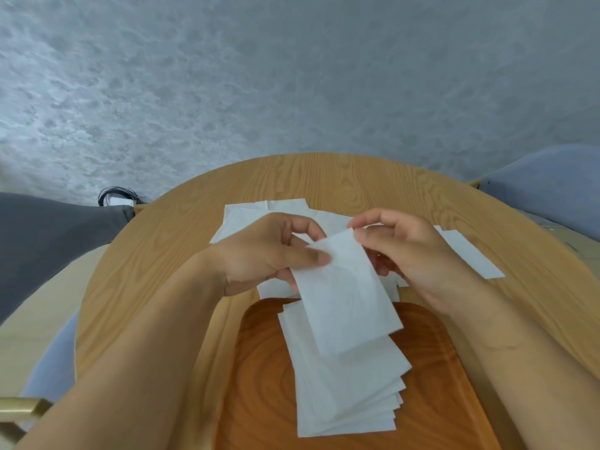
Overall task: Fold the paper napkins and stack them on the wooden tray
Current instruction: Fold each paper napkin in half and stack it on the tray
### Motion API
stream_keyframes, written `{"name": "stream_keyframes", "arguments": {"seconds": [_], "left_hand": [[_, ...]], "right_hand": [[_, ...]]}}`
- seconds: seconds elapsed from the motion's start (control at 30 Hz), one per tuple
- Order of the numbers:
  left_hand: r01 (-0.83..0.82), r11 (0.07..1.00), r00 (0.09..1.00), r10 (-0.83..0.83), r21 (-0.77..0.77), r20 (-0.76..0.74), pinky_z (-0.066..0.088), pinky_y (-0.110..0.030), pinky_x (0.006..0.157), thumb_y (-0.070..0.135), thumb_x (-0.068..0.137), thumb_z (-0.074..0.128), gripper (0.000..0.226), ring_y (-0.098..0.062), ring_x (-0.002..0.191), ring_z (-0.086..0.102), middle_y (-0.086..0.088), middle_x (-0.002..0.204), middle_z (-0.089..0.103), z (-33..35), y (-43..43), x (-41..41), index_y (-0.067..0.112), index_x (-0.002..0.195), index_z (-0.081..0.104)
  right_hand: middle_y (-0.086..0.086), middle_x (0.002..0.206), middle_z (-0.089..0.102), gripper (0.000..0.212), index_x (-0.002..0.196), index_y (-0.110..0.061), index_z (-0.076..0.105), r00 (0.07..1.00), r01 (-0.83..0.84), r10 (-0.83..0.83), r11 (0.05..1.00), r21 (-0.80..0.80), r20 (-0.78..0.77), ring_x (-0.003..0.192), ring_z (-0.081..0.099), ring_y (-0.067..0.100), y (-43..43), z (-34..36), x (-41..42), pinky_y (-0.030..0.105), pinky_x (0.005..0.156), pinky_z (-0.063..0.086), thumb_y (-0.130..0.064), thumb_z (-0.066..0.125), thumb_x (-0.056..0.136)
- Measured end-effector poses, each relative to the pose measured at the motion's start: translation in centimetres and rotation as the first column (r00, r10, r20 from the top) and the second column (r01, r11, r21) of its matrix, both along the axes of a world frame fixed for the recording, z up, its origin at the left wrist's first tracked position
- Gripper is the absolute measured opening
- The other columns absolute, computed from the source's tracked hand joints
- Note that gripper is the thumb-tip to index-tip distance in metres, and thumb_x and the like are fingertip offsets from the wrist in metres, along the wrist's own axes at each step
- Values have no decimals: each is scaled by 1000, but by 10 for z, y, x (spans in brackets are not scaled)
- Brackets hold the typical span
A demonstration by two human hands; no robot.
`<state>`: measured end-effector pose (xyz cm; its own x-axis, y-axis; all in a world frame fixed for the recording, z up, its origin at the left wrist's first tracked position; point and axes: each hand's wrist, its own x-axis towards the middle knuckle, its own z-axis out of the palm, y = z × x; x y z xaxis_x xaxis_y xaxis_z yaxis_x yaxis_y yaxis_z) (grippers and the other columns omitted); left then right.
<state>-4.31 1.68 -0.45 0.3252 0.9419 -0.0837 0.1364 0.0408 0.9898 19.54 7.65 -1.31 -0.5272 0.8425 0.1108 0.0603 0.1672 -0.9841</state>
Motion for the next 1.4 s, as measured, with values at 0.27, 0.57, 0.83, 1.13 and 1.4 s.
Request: {"name": "stream_keyframes", "arguments": {"seconds": [0.27,0.57,0.83,1.13,1.4], "left_hand": [[85,996,961,-92,-39,-262,55,-20,64,20,97,73,9,-12,70,71,-6,81,78,-2,1,2,13,101,73],[-2,997,922,30,72,-385,47,-18,53,20,91,76,9,-12,57,56,-6,70,71,-13,8,4,15,98,75],[-284,868,768,460,408,-445,60,-42,89,22,89,80,9,-19,90,72,0,95,76,-32,22,3,17,96,76],[-405,831,430,540,380,-723,47,-50,107,45,90,76,48,-25,123,57,2,128,63,-32,23,-7,26,131,63],[-442,818,455,558,368,-694,50,-53,97,38,87,81,24,-18,86,56,12,83,56,-31,23,-10,24,98,66]], "right_hand": [[3,72,68,10,98,-24,78,963,-179,177,984,-11,201,62,58,9,-1,-4,3,18,56,48,-16,76,92],[-4,76,76,5,92,-29,78,952,-106,89,993,43,293,63,61,4,7,-12,5,16,54,46,-28,78,87],[-14,101,69,18,100,-29,73,820,245,-392,898,364,416,98,62,5,28,-33,14,34,77,57,-35,81,85],[-7,122,67,38,112,-27,75,648,167,-483,844,510,588,122,52,22,24,-33,6,43,102,45,-52,77,84],[-10,117,61,24,95,-32,73,682,163,-438,872,462,586,125,48,21,23,-34,0,39,99,39,-49,81,81]]}}
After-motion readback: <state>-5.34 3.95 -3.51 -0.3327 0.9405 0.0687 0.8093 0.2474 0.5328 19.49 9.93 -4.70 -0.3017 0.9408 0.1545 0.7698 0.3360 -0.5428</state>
